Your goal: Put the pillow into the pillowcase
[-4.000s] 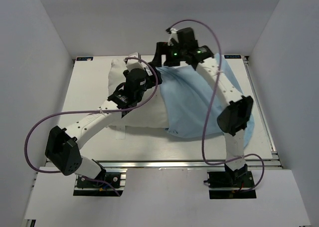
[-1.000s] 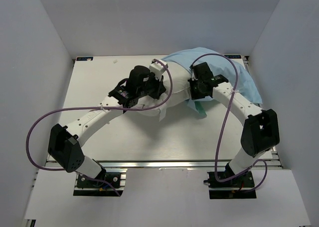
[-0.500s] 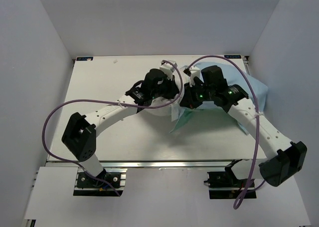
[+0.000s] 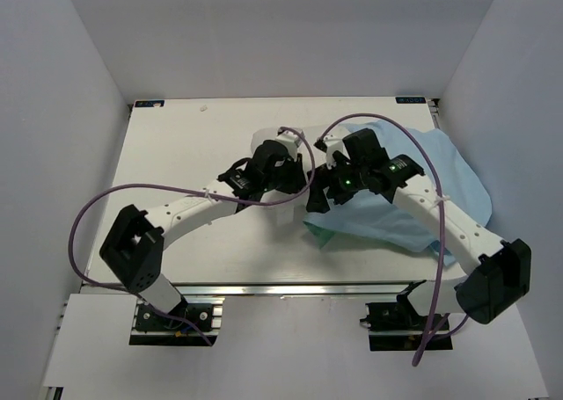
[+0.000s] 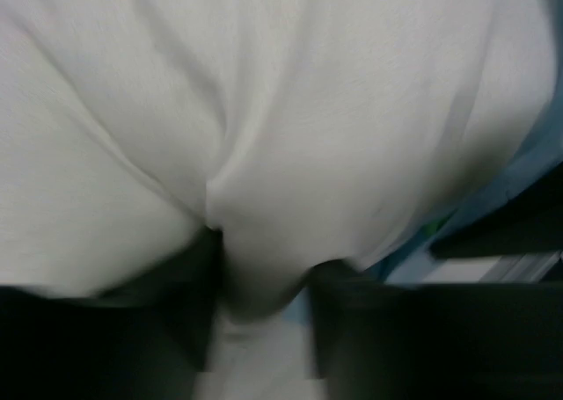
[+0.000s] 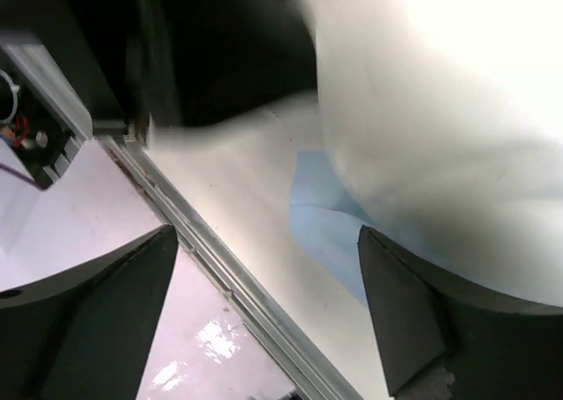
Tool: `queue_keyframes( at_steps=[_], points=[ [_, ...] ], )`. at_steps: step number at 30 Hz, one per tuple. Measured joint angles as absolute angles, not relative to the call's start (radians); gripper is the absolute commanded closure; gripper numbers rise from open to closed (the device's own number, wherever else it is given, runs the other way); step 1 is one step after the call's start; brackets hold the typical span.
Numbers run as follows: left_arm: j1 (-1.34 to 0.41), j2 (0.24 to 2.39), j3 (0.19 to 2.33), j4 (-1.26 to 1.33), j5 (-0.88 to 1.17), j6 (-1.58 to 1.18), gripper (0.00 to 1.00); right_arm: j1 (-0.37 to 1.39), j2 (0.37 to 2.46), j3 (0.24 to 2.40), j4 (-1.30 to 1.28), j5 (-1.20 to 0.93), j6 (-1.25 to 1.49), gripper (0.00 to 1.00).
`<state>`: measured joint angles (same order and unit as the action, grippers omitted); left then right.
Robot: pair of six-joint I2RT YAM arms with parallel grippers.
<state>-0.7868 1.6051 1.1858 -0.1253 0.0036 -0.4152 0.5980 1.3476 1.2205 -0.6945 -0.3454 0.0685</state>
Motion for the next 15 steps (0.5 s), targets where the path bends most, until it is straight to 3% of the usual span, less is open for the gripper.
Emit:
queue_keyframes(
  at_steps=[2,3,10,15],
  points=[
    [-0.791,1.552,1.15,-0.18,0.005,-0.411,0.08,0.599,1.308,1.221,-0.701,-0.345,0.056,0.11],
    [-0.793,1.517,1.13,-0.201,0.006,-0.407,0.02,0.599,1.28,1.221,-0.704,-0.341,0.048,0.11],
    [-0.797,1.214,1.064,-0.307,-0.049,-0.413,0.02,0.598,1.172,1.311,-0.736,-0.214,0.038,0.11],
    [-0.797,1.255,1.215,-0.385,-0.152,-0.432,0.02,0.553,1.2,1.435,-0.735,-0.019,0.064,0.11]
  ],
)
